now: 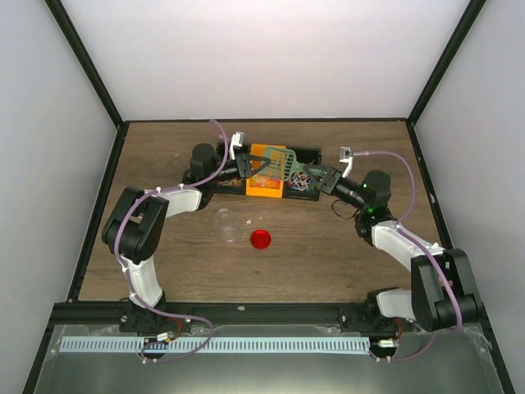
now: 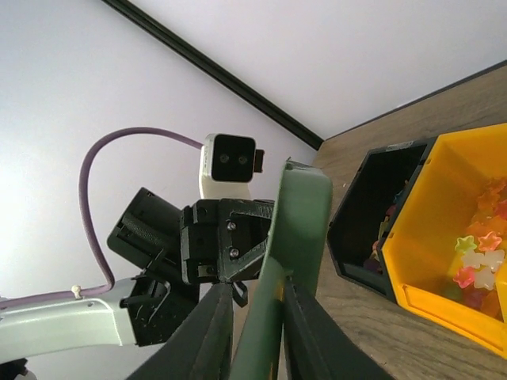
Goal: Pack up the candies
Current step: Adjust the spatula.
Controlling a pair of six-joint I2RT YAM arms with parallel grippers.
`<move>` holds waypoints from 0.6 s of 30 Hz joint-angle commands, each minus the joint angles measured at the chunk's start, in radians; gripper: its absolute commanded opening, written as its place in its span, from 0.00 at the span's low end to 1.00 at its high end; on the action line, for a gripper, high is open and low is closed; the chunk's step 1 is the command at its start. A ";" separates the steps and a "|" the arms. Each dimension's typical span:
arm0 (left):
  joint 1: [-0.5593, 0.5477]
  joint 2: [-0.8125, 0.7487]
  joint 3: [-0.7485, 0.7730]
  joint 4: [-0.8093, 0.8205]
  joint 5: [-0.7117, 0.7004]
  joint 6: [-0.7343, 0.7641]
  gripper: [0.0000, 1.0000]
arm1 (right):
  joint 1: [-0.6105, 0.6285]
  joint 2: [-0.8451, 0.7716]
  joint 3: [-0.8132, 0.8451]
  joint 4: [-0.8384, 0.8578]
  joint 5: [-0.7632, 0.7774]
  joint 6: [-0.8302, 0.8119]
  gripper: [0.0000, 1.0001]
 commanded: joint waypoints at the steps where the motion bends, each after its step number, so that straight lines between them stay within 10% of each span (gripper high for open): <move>1: -0.005 0.003 0.006 0.014 0.018 0.020 0.04 | 0.008 0.001 0.040 0.015 -0.012 -0.024 0.14; 18: -0.008 0.006 0.004 0.016 0.058 0.042 0.04 | 0.007 0.031 0.070 -0.015 -0.035 -0.055 0.01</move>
